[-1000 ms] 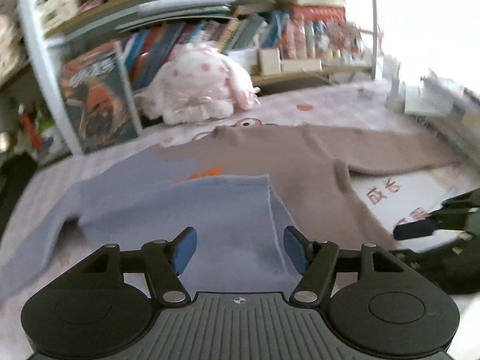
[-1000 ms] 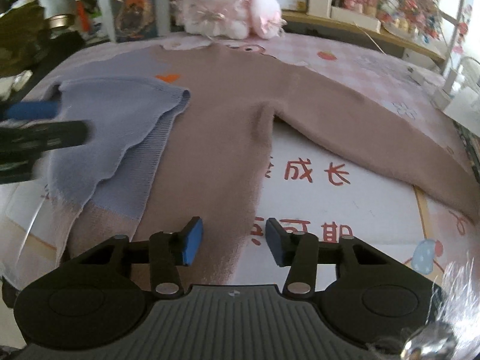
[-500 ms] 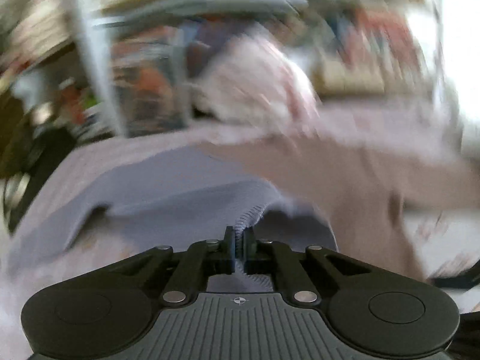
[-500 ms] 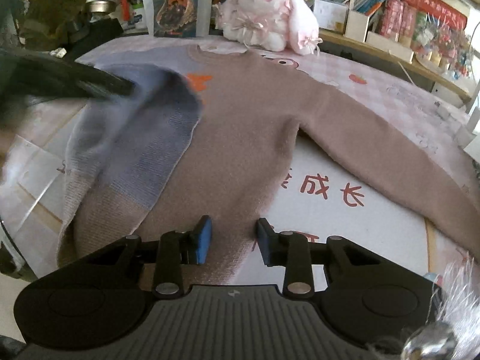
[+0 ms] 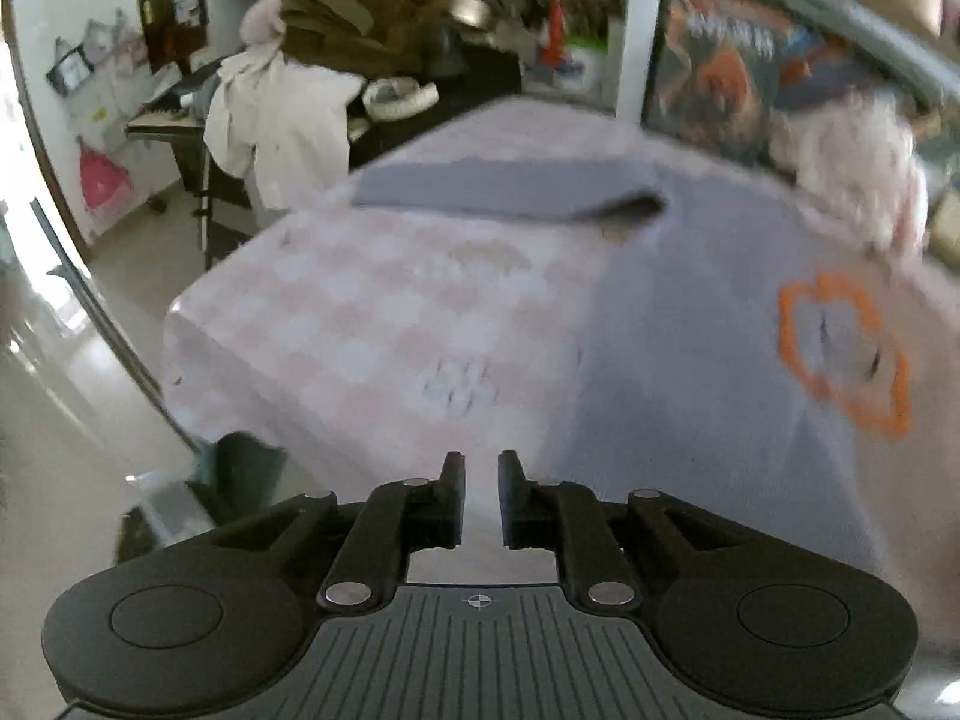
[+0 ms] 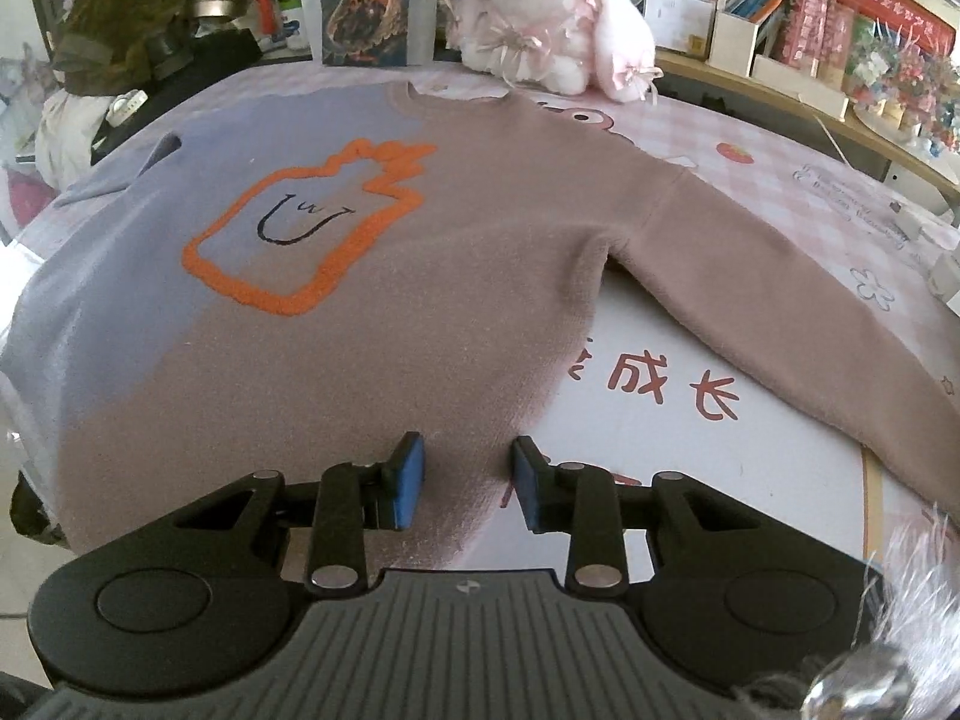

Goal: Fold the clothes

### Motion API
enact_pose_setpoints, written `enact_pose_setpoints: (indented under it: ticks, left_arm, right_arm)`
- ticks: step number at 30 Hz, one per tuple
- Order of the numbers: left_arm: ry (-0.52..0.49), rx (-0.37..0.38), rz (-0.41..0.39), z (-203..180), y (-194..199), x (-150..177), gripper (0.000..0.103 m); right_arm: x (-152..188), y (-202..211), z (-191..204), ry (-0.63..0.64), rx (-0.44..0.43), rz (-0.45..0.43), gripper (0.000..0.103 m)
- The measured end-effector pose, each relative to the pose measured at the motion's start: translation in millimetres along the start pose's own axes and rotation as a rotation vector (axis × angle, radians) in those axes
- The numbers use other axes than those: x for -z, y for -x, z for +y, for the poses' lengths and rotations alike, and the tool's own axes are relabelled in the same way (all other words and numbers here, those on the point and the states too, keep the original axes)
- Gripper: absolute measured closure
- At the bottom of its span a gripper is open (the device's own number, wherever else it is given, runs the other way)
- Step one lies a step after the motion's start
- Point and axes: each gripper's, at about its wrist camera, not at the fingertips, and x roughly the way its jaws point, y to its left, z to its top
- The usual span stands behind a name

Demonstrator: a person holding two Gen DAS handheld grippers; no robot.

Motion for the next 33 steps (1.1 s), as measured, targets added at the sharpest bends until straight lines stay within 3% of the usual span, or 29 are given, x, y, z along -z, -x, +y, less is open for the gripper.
enact_pose_setpoints:
  ticks: [3,6,9,11,14,15,16,18,26,33]
  left_arm:
    - [-0.015,0.057,-0.036,-12.9,-5.6,-11.8,0.079]
    - [-0.094,0.103,-0.036,-32.4,-22.3,-26.2,0.058]
    - [-0.183,0.07,0.026,-42.7,-52.5,-33.4,0.055]
    - [-0.185,0.05,0.088,-41.7,-72.1,-34.9,0.055]
    - [-0.167,0.065,0.117,-36.1,-82.8,-33.4,0.055]
    - [-0.175,0.098,0.118,-35.6,-81.5,-31.2,0.065]
    - [-0.184,0.132,0.118,-35.3,-80.2,-29.2,0.085]
    - [-0.227,0.2,0.119,-39.8,-79.6,-29.1,0.096]
    - [-0.348,0.278,0.109,-63.8,-100.4,-49.0,0.098]
    - [-0.384,0.332,0.131,-52.5,-107.2,-53.2,0.098]
  right_arm:
    - [-0.6,-0.1,0.1,-0.003,0.002,0.002,0.073]
    - [-0.5,-0.1,0.9,-0.006,0.004,0.002,0.075]
    - [-1.4,-0.5,0.9,-0.018,0.003,0.002,0.084]
    - [-2.8,-1.2,1.1,-0.031,0.013,0.002,0.089]
    - [-5.0,-2.4,1.0,-0.05,0.036,-0.002,0.092]
    - [-6.1,-3.2,-0.1,-0.063,0.046,-0.003,0.093]
    - [-7.9,-4.6,-3.1,-0.086,0.063,-0.006,0.093]
    - [-11.3,-7.4,-8.9,-0.132,0.096,-0.012,0.093]
    - [-33.7,-25.9,-14.4,-0.178,0.249,-0.023,0.093]
    - [-35.0,-26.9,-9.4,-0.187,0.256,-0.008,0.093]
